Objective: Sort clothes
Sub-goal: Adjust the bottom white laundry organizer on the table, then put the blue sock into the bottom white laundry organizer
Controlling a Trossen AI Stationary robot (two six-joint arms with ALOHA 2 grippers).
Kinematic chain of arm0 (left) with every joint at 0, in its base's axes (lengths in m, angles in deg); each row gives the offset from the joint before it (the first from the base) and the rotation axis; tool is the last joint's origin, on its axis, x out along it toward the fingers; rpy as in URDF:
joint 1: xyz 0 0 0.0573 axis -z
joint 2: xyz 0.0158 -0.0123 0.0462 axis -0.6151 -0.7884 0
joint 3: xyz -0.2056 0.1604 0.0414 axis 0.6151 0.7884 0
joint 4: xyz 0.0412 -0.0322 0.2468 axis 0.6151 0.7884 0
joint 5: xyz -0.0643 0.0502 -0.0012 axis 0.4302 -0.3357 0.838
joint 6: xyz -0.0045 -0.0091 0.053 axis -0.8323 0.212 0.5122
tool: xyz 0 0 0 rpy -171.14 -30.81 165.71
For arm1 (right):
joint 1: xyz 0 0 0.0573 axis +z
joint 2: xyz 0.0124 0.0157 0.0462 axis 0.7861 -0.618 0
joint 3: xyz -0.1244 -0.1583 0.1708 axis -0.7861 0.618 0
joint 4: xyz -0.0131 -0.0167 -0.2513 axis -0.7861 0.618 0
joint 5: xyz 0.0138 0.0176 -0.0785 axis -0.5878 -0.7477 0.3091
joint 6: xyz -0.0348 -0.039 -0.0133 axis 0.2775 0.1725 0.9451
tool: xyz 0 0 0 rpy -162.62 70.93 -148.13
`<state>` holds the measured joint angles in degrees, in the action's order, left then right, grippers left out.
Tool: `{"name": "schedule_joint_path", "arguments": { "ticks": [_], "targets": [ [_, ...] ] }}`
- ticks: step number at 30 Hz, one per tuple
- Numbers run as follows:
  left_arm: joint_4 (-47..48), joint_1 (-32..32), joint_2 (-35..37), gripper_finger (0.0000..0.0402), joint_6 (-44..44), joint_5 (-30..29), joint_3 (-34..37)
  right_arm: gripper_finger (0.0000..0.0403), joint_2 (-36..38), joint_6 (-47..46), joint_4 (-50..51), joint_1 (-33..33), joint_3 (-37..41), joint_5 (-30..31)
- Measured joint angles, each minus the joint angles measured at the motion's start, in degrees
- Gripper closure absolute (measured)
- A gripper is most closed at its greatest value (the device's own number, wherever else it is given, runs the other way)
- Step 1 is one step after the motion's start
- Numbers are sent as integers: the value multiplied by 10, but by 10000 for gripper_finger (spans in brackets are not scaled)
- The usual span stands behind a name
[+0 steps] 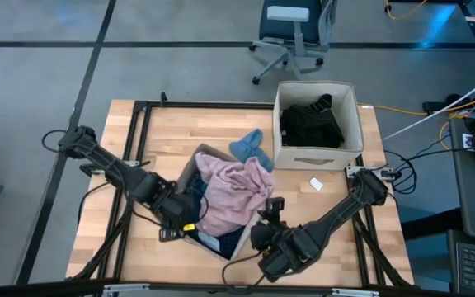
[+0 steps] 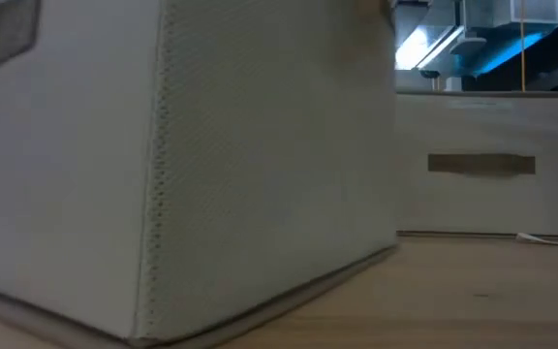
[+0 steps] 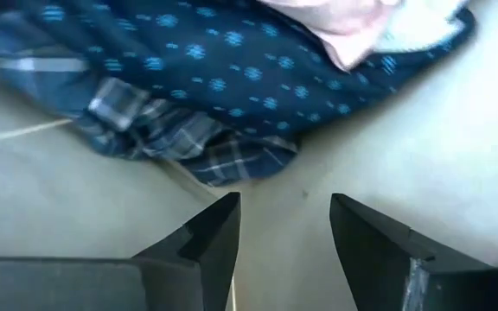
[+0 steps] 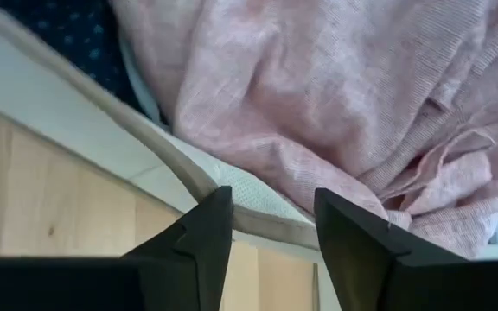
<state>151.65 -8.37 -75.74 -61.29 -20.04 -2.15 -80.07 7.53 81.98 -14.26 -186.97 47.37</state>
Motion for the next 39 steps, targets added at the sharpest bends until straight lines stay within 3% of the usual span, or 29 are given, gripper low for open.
{"name": "schedule_joint_path", "arguments": {
  "ticks": [7,17,24,27,31,39],
  "targets": [
    [1,69,0,231,-82,26,0,237,0,100,-93,-39,0,-6],
    [9,172,0,231,-232,24,0,237,-7,279,-298,-109,0,-87],
    [5,235,0,231,-327,24,0,237,-23,343,-380,-149,0,-133],
    [7,249,1,231,-342,25,0,237,-22,353,-365,-149,-18,-131],
    [11,252,8,231,-342,10,-17,237,8,322,-266,-128,-69,-131],
    [11,241,55,231,-233,-153,-45,237,70,121,-30,-82,-106,-124]
  ]
}}
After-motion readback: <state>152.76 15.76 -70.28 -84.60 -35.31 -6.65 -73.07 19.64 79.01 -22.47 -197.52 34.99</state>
